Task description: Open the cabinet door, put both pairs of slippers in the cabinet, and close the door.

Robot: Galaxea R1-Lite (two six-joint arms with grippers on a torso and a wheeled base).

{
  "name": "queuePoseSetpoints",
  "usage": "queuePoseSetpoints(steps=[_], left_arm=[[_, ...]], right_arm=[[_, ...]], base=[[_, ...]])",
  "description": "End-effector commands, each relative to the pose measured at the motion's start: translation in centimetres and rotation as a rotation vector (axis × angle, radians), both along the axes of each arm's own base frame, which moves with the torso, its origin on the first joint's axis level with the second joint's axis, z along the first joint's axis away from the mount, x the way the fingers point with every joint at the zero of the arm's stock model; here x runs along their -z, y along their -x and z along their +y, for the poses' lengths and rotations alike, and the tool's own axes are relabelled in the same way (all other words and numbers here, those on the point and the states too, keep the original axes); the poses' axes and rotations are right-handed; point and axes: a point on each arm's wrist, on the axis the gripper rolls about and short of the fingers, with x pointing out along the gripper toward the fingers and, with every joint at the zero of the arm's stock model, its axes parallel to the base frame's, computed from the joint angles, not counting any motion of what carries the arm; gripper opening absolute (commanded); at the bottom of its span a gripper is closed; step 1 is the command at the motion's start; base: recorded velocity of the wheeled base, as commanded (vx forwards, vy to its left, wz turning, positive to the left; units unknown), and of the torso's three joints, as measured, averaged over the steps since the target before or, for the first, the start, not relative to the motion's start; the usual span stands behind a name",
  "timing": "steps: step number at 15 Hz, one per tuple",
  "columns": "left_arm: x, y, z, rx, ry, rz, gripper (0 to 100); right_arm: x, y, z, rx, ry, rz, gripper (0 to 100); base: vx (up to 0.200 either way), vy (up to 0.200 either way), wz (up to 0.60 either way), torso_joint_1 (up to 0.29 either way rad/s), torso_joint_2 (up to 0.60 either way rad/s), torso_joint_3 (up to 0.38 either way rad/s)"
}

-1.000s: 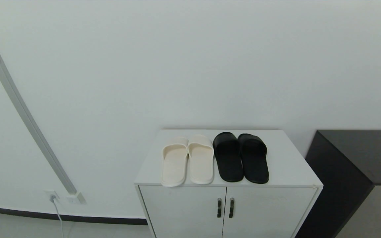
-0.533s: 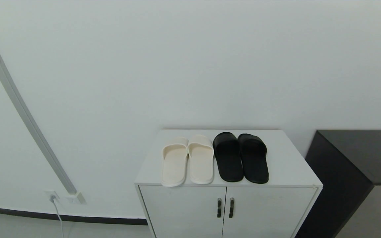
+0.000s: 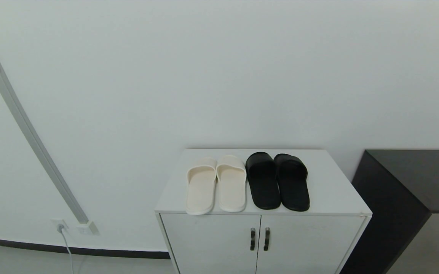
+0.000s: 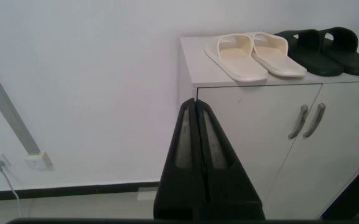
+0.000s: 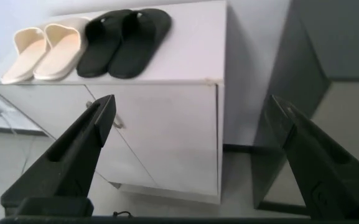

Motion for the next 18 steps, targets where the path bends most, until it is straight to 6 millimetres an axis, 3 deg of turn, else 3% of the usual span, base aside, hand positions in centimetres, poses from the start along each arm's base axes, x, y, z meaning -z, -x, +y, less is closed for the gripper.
queuePoseSetpoints(steps=[1,8,15,18], left_arm=[[0.0,0.0,0.0,0.000,0.000,0.001,0],[0.0,0.0,0.0,0.000,0.001,0.002,0],[0.0,0.0,0.0,0.002,0.001,0.002,0],[0.0,0.0,0.0,0.000,0.001,0.002,0]], right_arm=[[-0.6,-4.5,1.5,-0.112,0.023,0.101,100],[-0.8,-11.5,10.3,-0.117,0.049,0.075,100],[-0.9,-17.1,16.6,0.039,0.058,0.012,100],[0.9,-19.3,19.2,0.051,0.091,0.036,100]], base=[[0.000,0.000,0.00,0.000,0.00,0.000],[0.000,0.000,0.00,0.000,0.00,0.000],[0.000,0.000,0.00,0.000,0.00,0.000],[0.000,0.000,0.00,0.000,0.00,0.000]])
